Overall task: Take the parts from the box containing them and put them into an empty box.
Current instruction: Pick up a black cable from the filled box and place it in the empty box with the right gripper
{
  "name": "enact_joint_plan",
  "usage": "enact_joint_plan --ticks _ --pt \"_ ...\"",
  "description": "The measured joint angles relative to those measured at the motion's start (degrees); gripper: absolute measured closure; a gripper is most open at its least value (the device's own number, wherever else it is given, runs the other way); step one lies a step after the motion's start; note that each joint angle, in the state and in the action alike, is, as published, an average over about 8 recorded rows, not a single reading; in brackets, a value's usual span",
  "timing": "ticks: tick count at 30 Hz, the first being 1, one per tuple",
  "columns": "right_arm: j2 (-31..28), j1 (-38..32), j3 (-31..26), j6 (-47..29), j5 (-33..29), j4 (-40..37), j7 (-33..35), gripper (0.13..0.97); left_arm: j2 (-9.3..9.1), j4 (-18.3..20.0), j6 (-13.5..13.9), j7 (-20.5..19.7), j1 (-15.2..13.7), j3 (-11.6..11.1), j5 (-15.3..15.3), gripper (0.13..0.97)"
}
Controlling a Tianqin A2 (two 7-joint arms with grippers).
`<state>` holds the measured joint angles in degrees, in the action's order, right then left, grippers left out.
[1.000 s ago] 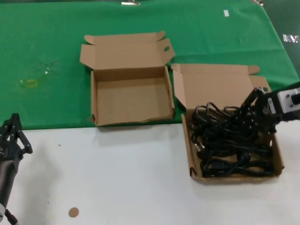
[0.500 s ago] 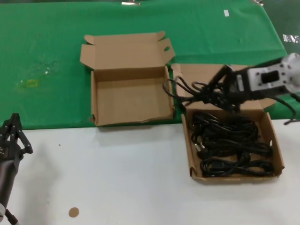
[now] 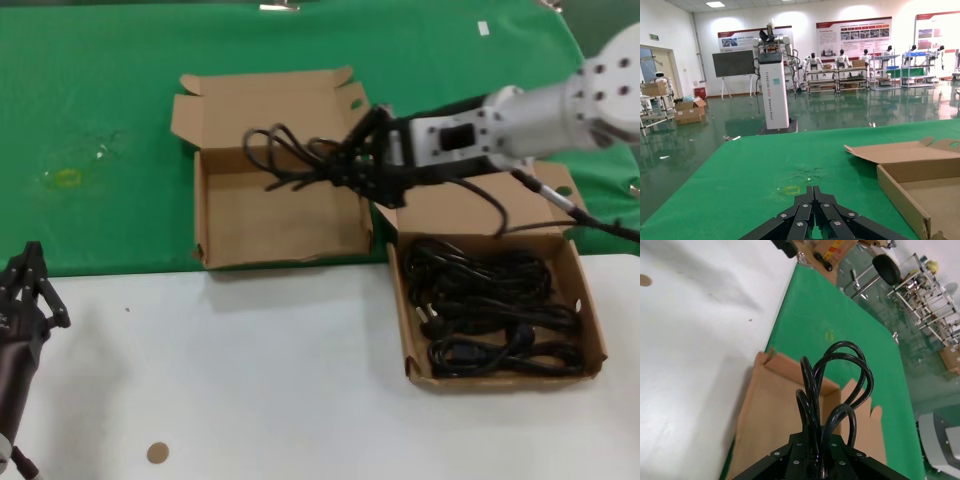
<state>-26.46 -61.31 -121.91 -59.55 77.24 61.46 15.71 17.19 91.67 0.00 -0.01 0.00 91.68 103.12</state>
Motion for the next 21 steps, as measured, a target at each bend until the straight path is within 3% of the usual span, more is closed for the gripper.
enact_joint_plan --ticks 21 --pt "10.74 -4.01 -2.64 7.06 -1.62 -14.24 6.62 0.914 0.0 0.0 0.0 0.0 0.0 0.0 0.0 0.945"
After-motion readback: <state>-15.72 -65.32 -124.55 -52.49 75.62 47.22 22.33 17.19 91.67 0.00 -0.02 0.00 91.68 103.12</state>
